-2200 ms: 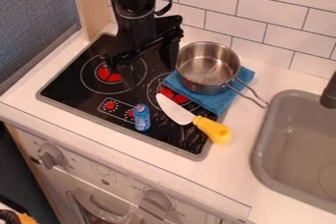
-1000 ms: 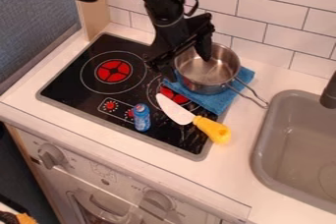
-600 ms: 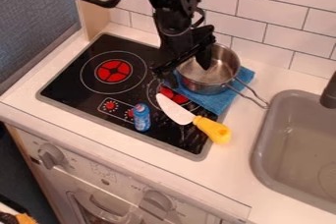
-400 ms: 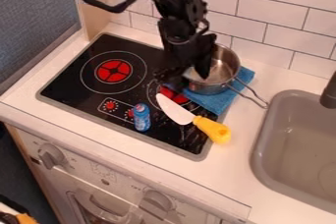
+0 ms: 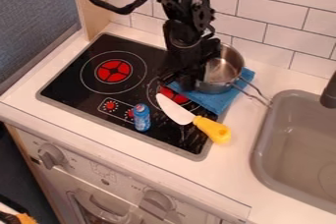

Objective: Move the silver pot to the bottom side of the burner

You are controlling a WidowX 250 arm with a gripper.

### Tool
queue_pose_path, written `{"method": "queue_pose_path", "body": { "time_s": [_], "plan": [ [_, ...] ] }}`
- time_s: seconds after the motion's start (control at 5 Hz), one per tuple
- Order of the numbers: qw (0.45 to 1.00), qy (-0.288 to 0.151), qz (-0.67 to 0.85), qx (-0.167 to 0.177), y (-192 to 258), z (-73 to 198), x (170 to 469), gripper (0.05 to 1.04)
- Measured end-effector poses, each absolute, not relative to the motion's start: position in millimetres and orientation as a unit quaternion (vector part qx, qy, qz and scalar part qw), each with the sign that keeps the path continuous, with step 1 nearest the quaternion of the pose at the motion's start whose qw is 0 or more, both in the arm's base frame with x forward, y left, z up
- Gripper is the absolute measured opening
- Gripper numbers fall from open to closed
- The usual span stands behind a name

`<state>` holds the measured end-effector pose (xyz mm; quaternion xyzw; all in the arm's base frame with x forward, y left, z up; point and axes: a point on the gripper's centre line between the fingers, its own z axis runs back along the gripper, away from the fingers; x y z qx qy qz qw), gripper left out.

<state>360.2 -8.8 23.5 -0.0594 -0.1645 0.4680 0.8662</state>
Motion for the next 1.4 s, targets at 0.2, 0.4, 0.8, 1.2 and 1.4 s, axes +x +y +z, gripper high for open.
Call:
{"method": "queue_pose_path", "body": {
  "time_s": [0.2,0.4,0.8,1.2,1.4],
  "plan": [
    [0.865,-0.161,0.471,-0.056,-11,23,359,0.079],
    [0.866,-0.163,0.470,-0.054,-11,23,359,0.077],
    [0.869,-0.153,0.468,-0.051,-11,23,356,0.077],
    [0.860,-0.182,0.475,-0.038,12,57,354,0.077],
    [0.839,-0.207,0.500,-0.049,33,79,342,0.077]
  ]
}}
